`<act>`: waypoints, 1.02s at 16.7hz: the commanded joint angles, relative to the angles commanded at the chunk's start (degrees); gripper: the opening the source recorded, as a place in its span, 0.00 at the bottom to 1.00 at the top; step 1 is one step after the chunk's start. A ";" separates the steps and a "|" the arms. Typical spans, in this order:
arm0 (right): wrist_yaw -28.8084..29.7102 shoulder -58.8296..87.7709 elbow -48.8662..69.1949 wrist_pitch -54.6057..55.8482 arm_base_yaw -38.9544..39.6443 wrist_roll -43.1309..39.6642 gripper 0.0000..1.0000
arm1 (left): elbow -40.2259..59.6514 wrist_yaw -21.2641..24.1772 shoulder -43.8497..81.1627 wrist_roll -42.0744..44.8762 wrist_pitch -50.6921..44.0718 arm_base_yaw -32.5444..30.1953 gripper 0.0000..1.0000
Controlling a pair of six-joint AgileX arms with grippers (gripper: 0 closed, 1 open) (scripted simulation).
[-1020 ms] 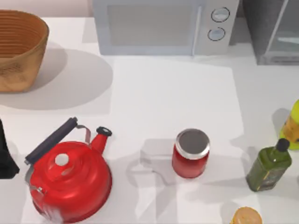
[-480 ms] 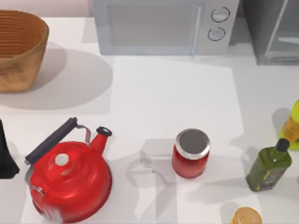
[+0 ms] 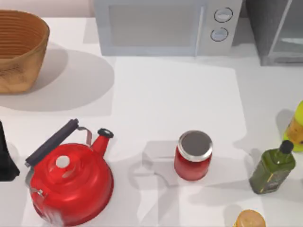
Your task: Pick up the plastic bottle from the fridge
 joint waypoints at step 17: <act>9.44 12.46 31.02 -17.78 9.35 -0.15 1.00 | 0.00 0.00 0.00 0.00 0.00 0.00 1.00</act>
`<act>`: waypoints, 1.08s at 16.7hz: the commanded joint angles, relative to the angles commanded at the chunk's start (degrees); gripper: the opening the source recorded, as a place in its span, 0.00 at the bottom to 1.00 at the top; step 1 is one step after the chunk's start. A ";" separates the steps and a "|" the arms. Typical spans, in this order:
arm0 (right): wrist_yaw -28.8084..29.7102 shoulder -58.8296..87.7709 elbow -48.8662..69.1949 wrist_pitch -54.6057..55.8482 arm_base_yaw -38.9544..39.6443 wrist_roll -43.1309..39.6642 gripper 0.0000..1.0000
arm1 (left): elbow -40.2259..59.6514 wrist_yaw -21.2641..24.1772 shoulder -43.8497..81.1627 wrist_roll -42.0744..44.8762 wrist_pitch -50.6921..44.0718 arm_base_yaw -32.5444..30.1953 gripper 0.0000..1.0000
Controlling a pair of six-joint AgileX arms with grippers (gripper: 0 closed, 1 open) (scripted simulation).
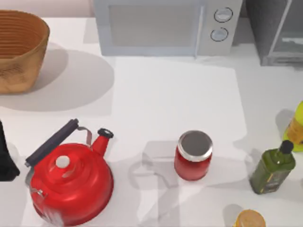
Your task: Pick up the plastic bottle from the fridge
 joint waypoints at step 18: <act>1.84 7.22 14.74 -7.20 1.75 -0.07 0.47 | 0.00 0.00 0.00 0.00 0.00 0.00 1.00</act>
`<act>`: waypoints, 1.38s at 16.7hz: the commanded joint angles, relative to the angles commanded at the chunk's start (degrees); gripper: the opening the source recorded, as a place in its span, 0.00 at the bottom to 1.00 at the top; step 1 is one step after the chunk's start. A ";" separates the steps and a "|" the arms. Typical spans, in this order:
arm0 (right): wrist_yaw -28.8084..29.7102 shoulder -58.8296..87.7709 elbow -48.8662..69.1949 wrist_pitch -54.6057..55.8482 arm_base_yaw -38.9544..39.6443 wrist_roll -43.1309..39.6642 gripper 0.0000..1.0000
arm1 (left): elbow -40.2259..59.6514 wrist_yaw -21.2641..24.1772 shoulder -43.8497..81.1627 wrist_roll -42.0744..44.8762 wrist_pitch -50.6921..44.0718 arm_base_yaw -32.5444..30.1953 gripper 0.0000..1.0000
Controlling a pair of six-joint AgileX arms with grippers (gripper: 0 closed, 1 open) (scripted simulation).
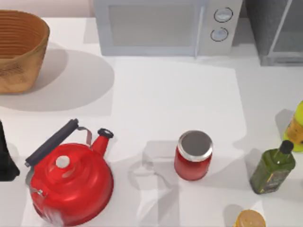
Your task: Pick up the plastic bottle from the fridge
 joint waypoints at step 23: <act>-0.12 -6.45 1.58 -8.34 -0.13 0.13 0.00 | 0.00 0.00 0.00 0.00 0.00 0.00 1.00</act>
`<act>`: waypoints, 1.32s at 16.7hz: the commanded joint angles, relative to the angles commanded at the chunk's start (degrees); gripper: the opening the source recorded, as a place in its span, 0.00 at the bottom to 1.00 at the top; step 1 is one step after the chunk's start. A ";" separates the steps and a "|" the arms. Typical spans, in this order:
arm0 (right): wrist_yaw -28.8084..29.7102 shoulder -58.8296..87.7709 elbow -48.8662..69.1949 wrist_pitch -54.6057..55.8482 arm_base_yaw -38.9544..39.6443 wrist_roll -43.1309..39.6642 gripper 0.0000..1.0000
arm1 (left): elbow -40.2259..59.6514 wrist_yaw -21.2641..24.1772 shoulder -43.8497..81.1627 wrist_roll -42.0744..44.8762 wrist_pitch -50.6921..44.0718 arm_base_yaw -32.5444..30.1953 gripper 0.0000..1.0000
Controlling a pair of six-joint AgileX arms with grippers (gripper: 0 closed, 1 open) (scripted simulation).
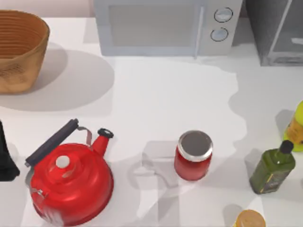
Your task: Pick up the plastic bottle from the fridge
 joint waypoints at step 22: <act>-3.62 -16.29 -26.62 10.07 -3.14 0.31 0.00 | 0.00 0.00 0.00 0.00 0.00 0.00 1.00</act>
